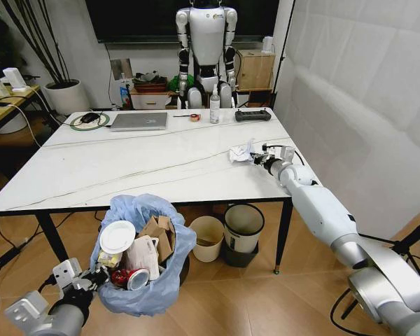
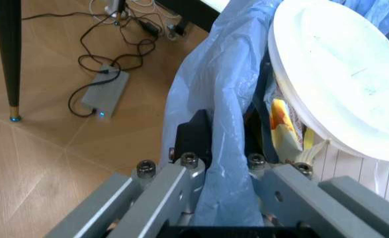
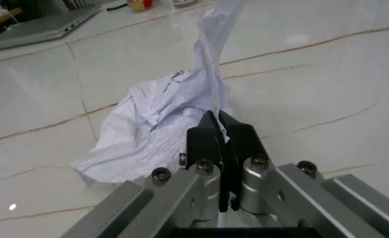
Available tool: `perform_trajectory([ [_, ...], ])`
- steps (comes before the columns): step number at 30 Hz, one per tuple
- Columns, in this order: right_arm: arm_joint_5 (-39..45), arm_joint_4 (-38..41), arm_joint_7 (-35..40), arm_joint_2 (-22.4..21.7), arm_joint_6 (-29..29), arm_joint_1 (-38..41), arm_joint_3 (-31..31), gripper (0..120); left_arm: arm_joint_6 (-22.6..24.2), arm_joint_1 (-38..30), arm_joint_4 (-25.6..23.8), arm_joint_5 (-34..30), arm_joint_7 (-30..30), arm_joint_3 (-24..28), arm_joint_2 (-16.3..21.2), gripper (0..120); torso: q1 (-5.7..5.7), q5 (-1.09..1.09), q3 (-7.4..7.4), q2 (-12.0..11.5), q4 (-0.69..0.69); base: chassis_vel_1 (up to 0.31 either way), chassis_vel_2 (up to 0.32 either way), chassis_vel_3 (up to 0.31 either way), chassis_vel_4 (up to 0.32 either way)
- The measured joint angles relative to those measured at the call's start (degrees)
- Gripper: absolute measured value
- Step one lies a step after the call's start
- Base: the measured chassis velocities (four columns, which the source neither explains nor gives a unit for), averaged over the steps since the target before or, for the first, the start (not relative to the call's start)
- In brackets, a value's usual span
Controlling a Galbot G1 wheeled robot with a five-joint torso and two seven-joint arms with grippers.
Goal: Pick up the trash bin and place the trash from the table into it.
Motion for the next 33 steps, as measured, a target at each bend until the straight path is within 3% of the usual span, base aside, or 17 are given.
perform_trajectory([
  [6, 2.14, 5.93, 0.04, -2.62, -0.71, -1.46, 0.14, 0, 0.0, 0.02, 0.16, 0.0, 0.0, 0.18, 0.32, 1, 0.0, 0.0, 0.0, 0.0, 0.0, 0.0, 0.0, 0.0, 0.0],
  [13, 11.66, 25.84, -0.82, -11.21, -1.25, -5.82, -0.96, 0, 0.0, -0.23, 0.5, -0.33, -0.21, 0.13, 1.21, 1, 0.0, -0.01, 0.0, 0.01, -0.04, 0.0, 0.0, 0.0, 0.0],
  [18, 16.64, 33.35, -2.22, -11.72, -0.28, -6.23, -3.28, 0, 0.01, -0.18, 0.5, -0.45, -0.22, -0.2, 1.33, 1, 0.0, -0.01, -0.01, 0.01, 0.0, 0.0, 0.0, 0.0, 0.0],
  [22, 22.02, 43.74, -2.42, -11.71, 0.53, -5.94, -8.27, 0, 0.05, -0.15, 0.5, -0.82, -0.32, -0.87, 1.38, 1, 0.0, -0.02, 0.0, 0.01, 0.01, 0.0, 0.0, 0.0, 0.0],
  [29, 24.99, 56.69, -2.06, -11.01, 0.56, -5.36, -17.8, 0, 0.16, -0.27, 0.51, -0.83, -0.35, -0.81, 0.88, 1, 0.0, -0.02, 0.0, 0.01, 0.01, 0.0, 0.0, 0.0, 0.0],
  [33, 23.8, 58.81, -1.63, -10.87, 0.78, -5.68, -22.04, 0, 0.2, -0.32, 0.52, -0.77, -0.37, -0.81, 0.88, 1, 0.0, -0.02, -0.01, 0.01, 0.0, 0.0, 0.0, 0.0, 0.0],
])
